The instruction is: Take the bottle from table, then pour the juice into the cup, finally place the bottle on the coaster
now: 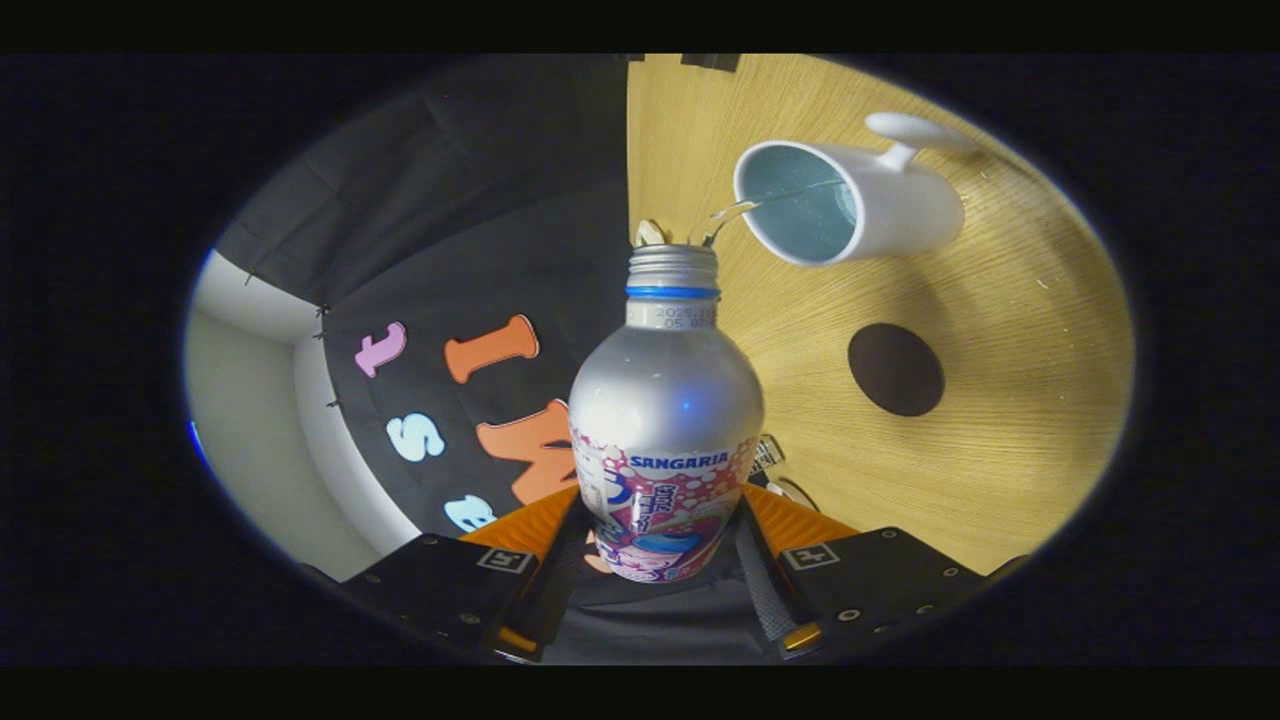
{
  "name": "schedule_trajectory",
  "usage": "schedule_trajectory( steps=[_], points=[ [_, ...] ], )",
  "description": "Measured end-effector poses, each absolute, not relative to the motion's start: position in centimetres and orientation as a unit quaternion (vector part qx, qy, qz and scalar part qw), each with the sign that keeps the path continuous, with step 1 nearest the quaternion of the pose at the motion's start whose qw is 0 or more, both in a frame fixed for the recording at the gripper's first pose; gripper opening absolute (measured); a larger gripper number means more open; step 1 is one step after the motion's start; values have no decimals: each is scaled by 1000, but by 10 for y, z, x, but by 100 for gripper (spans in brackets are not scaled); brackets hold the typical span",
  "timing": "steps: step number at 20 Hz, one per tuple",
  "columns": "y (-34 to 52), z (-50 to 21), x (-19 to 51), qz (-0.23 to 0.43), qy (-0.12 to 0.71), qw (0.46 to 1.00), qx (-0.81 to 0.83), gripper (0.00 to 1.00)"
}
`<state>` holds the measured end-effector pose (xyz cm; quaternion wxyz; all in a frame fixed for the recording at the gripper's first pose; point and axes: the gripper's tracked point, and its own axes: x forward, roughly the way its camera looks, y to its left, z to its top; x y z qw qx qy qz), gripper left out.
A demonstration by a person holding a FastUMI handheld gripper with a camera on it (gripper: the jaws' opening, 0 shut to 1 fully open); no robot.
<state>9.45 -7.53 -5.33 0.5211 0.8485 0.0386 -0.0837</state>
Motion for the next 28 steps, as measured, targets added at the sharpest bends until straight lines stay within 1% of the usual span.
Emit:
schedule_trajectory(
  steps=[28],
  points=[
    [-86, -45, 93, -93, 36, 452, 886, 75]
  ],
)
